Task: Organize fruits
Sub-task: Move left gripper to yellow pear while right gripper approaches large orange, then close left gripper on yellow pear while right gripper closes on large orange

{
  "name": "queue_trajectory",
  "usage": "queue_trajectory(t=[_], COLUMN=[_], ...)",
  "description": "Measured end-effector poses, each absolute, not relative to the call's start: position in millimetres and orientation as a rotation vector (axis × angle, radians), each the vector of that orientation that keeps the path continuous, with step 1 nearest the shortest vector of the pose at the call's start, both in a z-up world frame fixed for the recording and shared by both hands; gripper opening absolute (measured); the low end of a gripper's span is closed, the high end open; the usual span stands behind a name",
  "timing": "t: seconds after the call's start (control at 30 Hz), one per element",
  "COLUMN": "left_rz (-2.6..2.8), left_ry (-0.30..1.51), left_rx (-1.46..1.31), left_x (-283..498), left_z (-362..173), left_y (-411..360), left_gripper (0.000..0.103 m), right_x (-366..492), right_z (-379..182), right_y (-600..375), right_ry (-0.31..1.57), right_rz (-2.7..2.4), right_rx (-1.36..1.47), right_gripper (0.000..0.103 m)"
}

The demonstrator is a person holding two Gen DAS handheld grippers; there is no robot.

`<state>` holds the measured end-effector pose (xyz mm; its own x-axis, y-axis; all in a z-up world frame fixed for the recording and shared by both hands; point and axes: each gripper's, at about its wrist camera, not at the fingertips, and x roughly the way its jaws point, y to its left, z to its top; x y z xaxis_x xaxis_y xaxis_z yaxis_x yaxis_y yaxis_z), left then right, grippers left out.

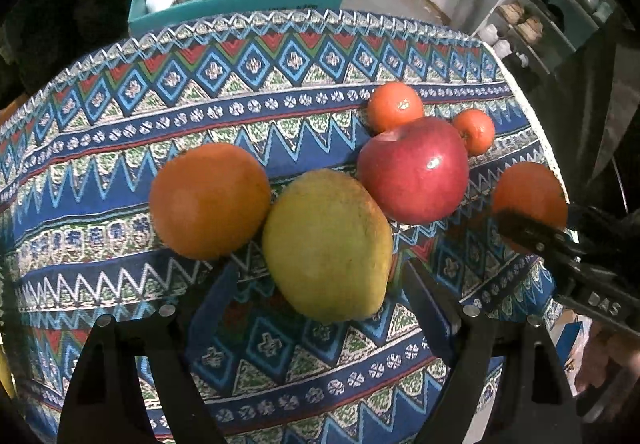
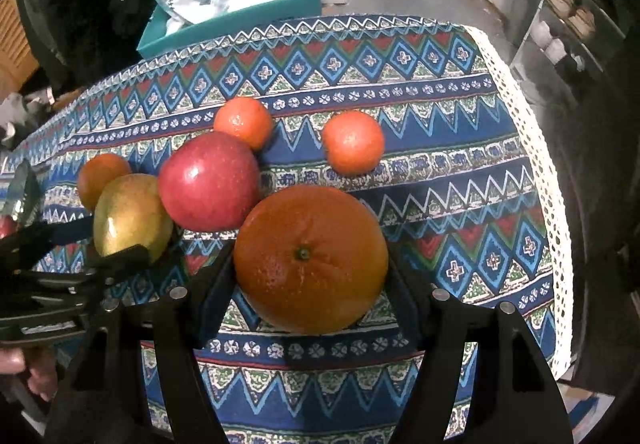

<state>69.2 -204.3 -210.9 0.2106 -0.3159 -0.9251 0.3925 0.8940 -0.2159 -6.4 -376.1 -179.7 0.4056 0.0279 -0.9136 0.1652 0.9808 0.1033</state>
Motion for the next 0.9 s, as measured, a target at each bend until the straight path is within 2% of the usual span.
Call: queue_trajectory(t=[0.3, 0.43, 0.9], left_rz=[-0.476, -0.496, -0.497], left_ry=[1.286, 1.296, 1.233], left_rx=[0.065, 0.07, 0.141], left_x=[80, 82, 60], left_z=[-225, -229, -220], left_y=[-214, -216, -208], left_gripper=[0.085, 0.066, 0.066], right_x=[-8, -9, -10], right_z=[-178, -178, -166], right_y=[-373, -377, -372], right_ry=[1.142, 1.141, 1.103], right_rz=[-0.074, -0.081, -0.091], right_rx=[0.187, 0.198, 0.164], right_gripper=[0.069, 0.069, 0.069])
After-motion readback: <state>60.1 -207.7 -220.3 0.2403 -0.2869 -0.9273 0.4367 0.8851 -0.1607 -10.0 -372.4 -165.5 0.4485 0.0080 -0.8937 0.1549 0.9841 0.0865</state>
